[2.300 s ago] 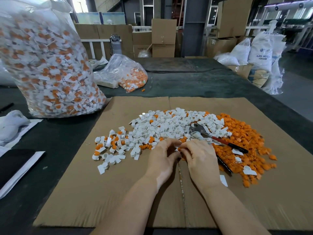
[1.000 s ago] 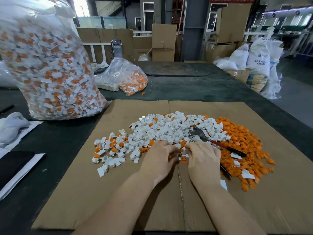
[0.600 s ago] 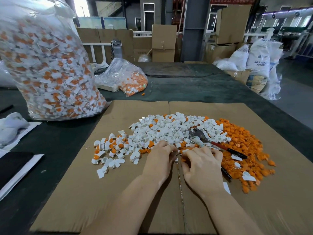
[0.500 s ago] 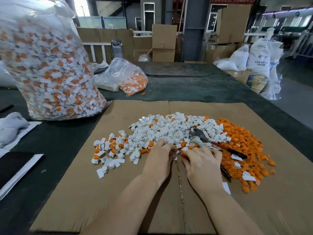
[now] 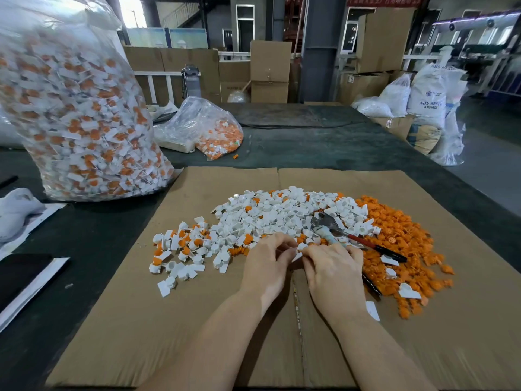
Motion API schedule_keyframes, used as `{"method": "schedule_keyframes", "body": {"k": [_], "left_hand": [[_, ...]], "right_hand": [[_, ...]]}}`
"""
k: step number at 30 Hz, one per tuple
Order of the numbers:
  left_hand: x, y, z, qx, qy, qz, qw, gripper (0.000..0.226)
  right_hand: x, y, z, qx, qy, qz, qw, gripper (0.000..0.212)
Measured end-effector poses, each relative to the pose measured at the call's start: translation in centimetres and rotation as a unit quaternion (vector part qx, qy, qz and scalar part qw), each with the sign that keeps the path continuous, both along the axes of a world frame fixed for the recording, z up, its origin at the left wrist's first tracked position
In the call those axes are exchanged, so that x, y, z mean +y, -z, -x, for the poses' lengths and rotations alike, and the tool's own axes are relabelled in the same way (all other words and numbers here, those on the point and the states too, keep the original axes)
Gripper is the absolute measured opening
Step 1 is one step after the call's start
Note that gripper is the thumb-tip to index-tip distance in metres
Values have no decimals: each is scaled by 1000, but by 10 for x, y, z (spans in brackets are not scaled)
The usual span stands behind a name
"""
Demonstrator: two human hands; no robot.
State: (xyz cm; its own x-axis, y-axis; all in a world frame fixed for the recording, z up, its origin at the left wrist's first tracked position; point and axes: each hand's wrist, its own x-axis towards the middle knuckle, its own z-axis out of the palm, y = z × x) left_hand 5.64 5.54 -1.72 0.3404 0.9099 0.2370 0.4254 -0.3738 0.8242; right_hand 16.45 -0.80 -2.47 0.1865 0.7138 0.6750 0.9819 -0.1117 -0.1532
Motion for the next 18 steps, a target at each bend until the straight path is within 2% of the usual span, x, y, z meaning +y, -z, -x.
{"method": "schedule_keyframes", "body": {"k": [3,6,10,12,15,18], "left_hand": [[-3,1,0,-29,9,32,999,10],[-6,1,2,-51,29,53,997,24],[-3,3,2,16,16,1,1000,20],[-3,4,1,20,7,-6,1000,16],[-2,4,1,-18,-9,29,999,6],[-2,5,2,-72,-8,76,994,5]], "right_hand": [[1,1,-1,14,4,-19,1000,18],[2,2,-2,19,2,-24,1000,22],[1,1,-2,41,-11,-27,999,17],[1,2,-2,55,-13,-27,998,15],[1,2,-4,116,-24,-27,993,10],[0,1,-5,172,-46,-21,984,4]]}}
